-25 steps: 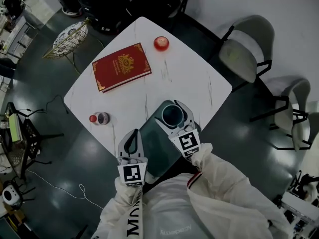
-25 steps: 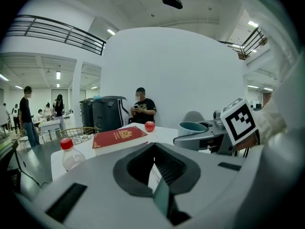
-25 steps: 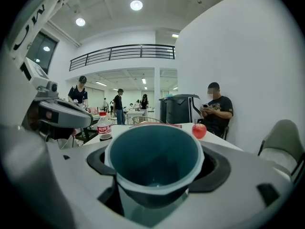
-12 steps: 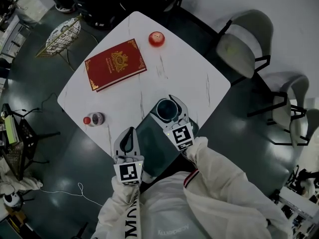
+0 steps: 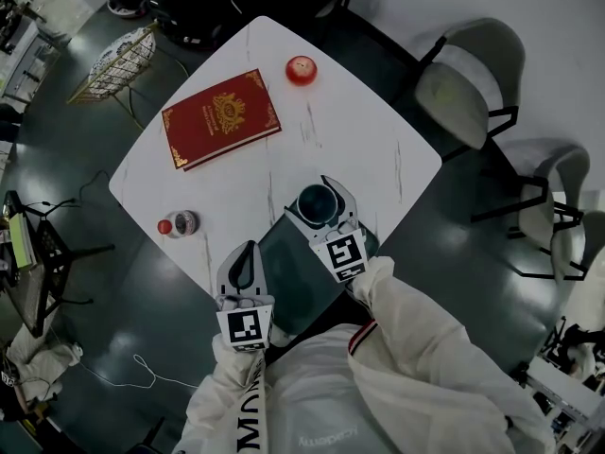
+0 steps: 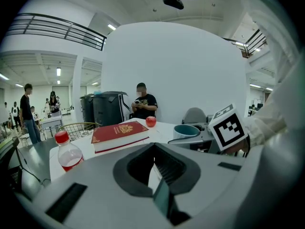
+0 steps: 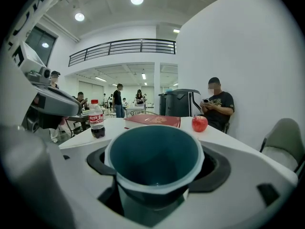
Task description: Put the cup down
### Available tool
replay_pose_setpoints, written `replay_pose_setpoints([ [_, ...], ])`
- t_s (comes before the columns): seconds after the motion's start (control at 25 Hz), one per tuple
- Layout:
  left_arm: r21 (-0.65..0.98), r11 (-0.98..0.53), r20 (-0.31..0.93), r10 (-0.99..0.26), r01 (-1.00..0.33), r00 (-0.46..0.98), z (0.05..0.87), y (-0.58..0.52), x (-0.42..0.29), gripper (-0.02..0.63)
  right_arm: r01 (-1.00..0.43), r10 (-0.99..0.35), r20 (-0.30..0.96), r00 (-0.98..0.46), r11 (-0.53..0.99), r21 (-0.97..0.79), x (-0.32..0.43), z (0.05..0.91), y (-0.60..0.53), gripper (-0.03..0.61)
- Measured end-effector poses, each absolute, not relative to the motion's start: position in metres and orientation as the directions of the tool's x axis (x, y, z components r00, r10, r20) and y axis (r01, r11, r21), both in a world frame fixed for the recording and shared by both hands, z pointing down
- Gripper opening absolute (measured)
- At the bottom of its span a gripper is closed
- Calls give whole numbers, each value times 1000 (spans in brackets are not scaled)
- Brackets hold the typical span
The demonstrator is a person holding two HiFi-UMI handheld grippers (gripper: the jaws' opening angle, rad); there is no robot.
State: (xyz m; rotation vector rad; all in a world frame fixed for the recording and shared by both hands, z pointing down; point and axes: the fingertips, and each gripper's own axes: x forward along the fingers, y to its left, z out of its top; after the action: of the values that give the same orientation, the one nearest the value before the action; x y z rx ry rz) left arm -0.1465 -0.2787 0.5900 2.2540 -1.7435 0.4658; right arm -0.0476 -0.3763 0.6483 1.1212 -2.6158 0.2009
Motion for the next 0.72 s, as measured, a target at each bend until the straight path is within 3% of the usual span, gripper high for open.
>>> replay_pose_setpoints([
  [0.72,7,-260,405,-882,-966,240,591,-280,-138,12,-730,-687,306,-659,683,-37,-45,648,-376,408],
])
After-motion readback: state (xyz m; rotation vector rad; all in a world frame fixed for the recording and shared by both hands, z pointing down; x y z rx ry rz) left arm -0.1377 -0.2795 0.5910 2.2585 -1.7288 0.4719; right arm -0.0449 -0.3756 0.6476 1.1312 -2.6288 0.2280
